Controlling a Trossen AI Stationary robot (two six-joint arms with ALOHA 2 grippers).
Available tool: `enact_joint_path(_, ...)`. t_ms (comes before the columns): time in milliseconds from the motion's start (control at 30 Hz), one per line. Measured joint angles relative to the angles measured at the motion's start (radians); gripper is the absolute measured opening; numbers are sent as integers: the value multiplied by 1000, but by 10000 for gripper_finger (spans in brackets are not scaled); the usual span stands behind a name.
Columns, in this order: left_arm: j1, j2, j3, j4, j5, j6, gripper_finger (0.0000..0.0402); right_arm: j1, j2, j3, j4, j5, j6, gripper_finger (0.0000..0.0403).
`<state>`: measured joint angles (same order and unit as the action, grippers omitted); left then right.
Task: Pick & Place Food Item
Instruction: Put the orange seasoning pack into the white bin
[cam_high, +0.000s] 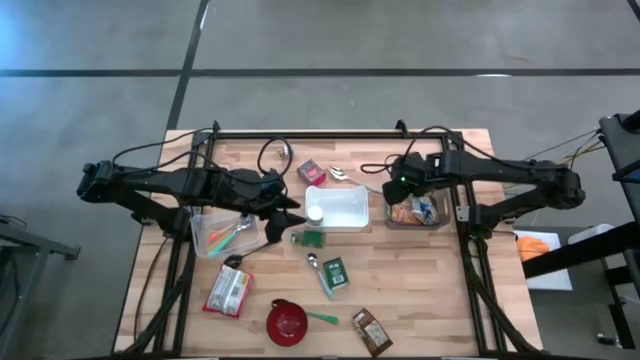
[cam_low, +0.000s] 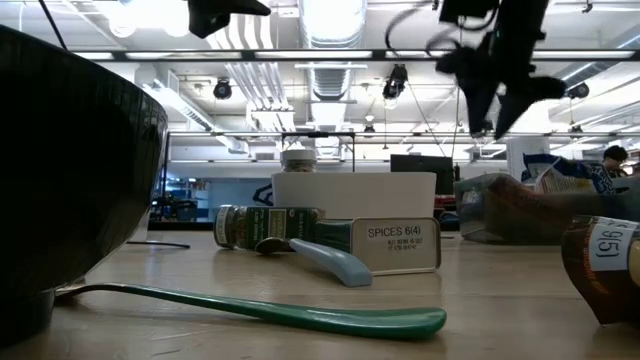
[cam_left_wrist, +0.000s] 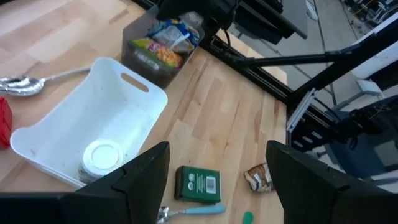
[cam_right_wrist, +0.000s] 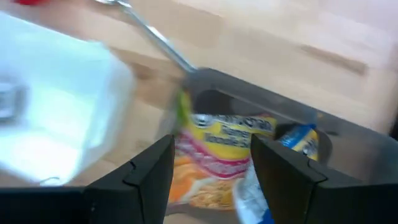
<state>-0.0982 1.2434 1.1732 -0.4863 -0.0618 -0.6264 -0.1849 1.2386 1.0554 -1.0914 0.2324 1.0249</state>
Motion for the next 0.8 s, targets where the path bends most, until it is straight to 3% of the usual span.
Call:
enact_joint_path(300, -1, 0, 0, -91, 17, -3, 269, 214, 19, 216, -41, -100, -24, 210)
enact_joint_path(467, -1, 0, 0, -132, 17, -2, 269, 376, 70, 268, -57, -124, 74, 210)
enact_joint_path(800, -1, 0, 0, -171, 23, 36, 269, 699, 234, 274, -29, -345, 414, 210)
